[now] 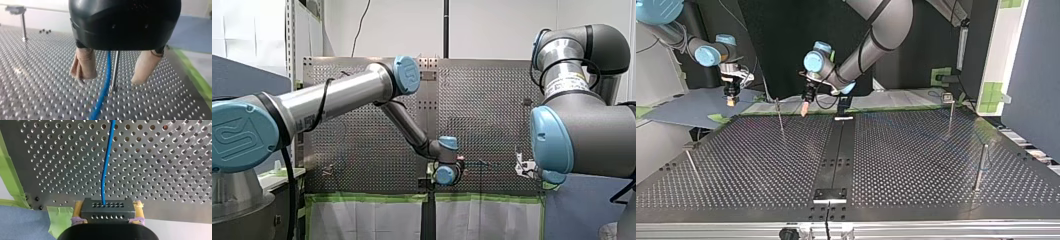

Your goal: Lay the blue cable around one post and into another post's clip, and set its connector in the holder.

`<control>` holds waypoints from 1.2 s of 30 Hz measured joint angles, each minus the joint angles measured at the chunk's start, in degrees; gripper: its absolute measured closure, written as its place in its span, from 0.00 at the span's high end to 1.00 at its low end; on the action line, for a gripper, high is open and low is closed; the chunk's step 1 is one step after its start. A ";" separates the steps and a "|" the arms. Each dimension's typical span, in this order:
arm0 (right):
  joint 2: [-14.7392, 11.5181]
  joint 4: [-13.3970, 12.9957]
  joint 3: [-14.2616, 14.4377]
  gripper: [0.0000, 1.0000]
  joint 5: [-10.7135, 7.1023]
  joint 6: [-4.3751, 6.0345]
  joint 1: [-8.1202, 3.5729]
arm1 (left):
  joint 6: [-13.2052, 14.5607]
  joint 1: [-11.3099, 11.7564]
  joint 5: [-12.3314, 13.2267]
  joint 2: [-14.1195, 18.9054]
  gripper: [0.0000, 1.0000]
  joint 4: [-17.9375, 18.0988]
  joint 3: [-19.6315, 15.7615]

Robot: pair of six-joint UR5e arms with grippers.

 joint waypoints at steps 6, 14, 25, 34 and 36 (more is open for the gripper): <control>0.03 0.11 0.00 0.00 -0.04 0.46 0.07 | 3.60 -0.30 3.62 0.61 1.00 -3.57 -0.28; 0.07 0.56 0.02 0.00 -0.04 1.05 0.13 | 7.36 -0.09 8.11 3.66 1.00 -8.08 -3.98; 0.09 1.23 0.03 0.00 -0.05 1.20 0.17 | 7.84 -0.39 11.99 5.30 1.00 -10.79 -8.28; 0.09 1.37 0.04 0.00 -0.05 1.21 0.14 | 6.53 0.67 14.68 6.40 1.00 -10.25 -8.33; 0.09 1.41 0.05 0.00 -0.05 1.21 0.16 | 6.27 1.04 14.53 7.19 1.00 -10.19 -8.32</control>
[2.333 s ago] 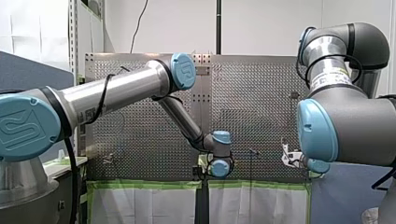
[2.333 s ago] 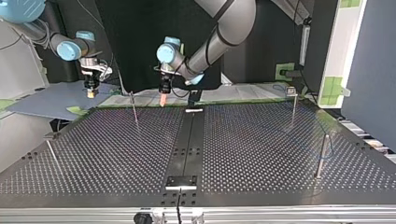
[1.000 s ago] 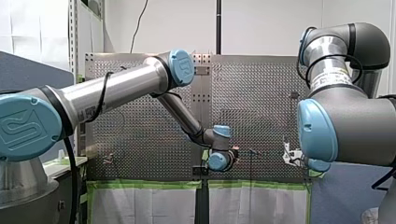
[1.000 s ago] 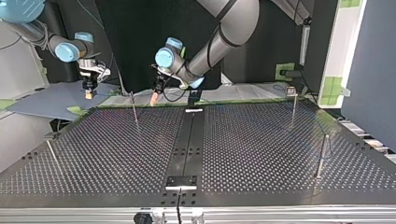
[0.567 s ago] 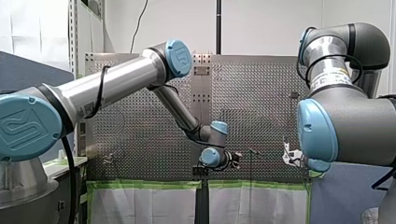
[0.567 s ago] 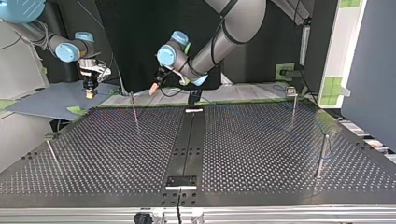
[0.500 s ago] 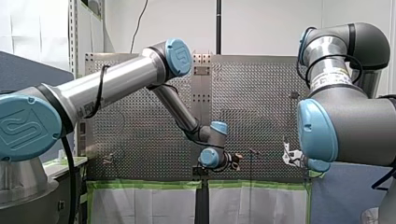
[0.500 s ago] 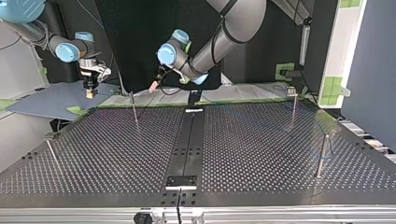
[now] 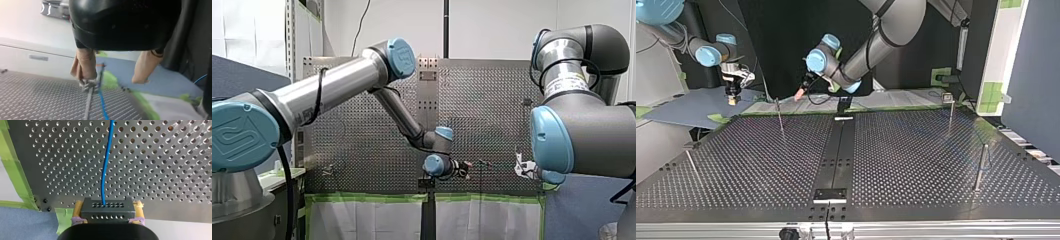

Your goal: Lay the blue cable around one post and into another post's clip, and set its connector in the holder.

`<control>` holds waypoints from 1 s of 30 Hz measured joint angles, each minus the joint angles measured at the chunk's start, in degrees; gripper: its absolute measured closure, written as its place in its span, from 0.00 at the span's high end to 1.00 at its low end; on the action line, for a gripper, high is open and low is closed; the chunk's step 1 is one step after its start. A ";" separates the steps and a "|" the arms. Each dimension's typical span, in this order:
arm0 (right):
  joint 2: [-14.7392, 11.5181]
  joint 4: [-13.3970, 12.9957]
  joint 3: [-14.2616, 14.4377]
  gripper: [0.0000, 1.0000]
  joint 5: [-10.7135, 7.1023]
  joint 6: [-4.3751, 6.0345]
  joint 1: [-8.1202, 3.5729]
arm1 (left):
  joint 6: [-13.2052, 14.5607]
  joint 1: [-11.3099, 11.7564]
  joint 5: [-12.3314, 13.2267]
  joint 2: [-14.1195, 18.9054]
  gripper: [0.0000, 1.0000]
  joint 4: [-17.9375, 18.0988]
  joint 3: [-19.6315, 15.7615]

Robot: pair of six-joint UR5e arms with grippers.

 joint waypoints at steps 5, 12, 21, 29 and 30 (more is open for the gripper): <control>0.00 0.10 0.00 0.00 0.00 0.00 0.13 | -0.32 0.52 -0.12 1.85 1.00 -0.07 0.01; 0.01 0.35 0.02 0.00 0.00 -0.01 0.16 | -0.51 -0.05 0.20 2.16 1.00 -0.34 -0.50; 0.01 0.52 0.01 0.00 0.00 -0.05 0.16 | -0.90 -0.43 0.55 2.19 1.00 -1.51 -0.58; 0.04 0.34 0.00 0.00 0.00 0.05 0.03 | -1.36 -0.41 1.00 2.19 1.00 -1.34 -0.59; 0.04 0.29 0.00 0.00 -0.02 0.11 0.01 | -1.38 -0.41 0.98 2.19 1.00 -1.31 -0.59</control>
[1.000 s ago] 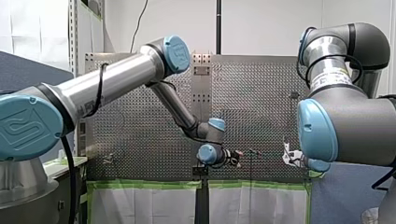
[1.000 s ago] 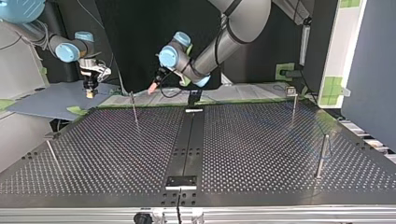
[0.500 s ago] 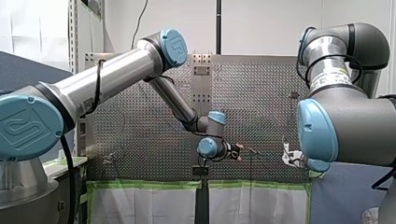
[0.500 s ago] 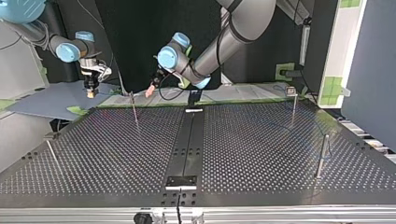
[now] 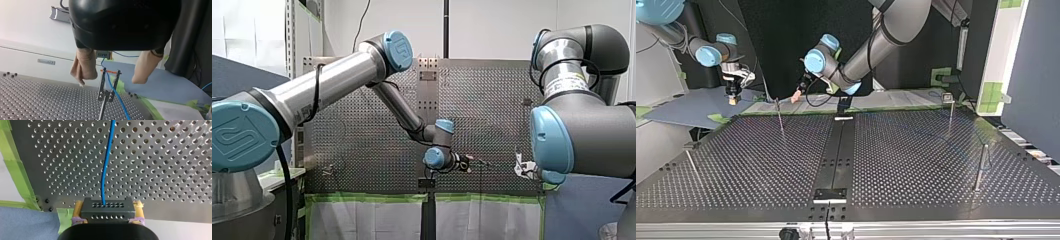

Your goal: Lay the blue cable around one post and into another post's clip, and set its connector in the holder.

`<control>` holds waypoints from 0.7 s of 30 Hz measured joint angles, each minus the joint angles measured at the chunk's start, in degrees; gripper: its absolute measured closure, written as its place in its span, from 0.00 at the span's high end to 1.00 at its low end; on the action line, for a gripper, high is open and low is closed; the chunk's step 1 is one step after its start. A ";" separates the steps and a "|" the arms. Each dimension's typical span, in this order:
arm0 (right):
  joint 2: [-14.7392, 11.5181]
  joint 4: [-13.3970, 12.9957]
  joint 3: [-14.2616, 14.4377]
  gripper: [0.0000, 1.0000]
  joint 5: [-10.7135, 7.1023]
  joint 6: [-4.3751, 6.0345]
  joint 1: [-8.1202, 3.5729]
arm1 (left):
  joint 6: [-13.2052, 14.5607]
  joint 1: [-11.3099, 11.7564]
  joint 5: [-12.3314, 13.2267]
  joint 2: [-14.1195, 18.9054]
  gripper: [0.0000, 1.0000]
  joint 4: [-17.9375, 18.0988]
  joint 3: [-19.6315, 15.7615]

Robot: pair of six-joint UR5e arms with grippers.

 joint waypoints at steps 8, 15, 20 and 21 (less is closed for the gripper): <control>0.03 0.11 -0.01 0.00 -0.07 0.32 -0.03 | -0.60 0.10 -0.17 0.00 1.00 0.10 0.00; 0.05 0.16 0.01 0.00 -0.07 0.33 0.14 | -0.83 0.32 -0.26 0.00 1.00 -0.01 0.00; 0.05 0.17 -0.01 0.00 -0.07 0.35 0.11 | -1.06 0.48 -0.27 0.00 1.00 0.04 0.00; 0.05 0.17 -0.02 0.00 -0.07 0.37 0.09 | -1.07 0.50 -0.27 0.00 1.00 0.04 0.00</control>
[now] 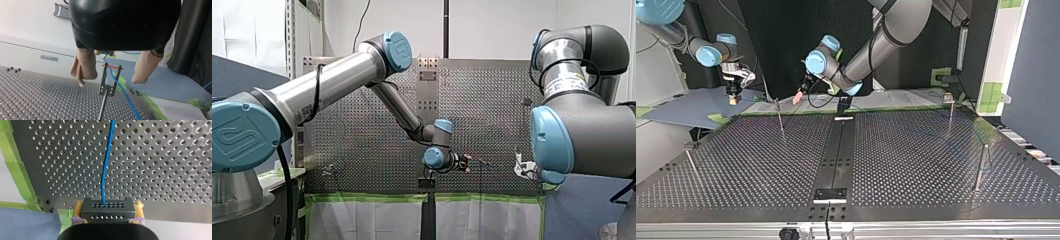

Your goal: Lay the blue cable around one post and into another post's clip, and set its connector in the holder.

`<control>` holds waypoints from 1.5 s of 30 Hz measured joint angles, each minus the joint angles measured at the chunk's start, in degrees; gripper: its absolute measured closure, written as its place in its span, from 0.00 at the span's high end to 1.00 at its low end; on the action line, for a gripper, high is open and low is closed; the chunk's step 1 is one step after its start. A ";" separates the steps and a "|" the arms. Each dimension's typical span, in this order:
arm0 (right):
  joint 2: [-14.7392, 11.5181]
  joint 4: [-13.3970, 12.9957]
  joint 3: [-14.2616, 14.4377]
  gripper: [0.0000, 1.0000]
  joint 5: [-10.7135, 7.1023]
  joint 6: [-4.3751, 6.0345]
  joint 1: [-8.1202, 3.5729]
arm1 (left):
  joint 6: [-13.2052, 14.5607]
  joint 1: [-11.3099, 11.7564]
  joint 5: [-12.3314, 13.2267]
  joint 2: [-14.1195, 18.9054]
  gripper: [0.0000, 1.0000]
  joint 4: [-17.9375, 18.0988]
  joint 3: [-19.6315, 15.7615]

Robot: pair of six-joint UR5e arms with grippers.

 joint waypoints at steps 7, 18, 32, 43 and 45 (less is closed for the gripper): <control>0.02 -0.07 0.01 0.00 0.00 0.20 -0.17 | -0.08 0.10 0.00 0.00 1.00 0.05 0.00; 0.03 -0.54 0.02 0.00 -0.01 0.70 -0.29 | -0.28 0.27 -0.42 0.00 1.00 0.10 0.00; 0.09 -0.45 0.02 0.00 -0.07 0.75 -0.30 | 2.53 -0.15 -4.26 2.89 1.00 0.92 -2.89; 0.09 -0.33 0.02 0.00 -0.01 1.66 -0.25 | 4.48 -2.10 -9.59 9.79 1.00 7.74 -9.79; 0.09 -0.28 0.01 0.00 0.00 1.89 -0.20 | 4.05 -2.29 -10.25 10.98 1.00 8.91 -10.97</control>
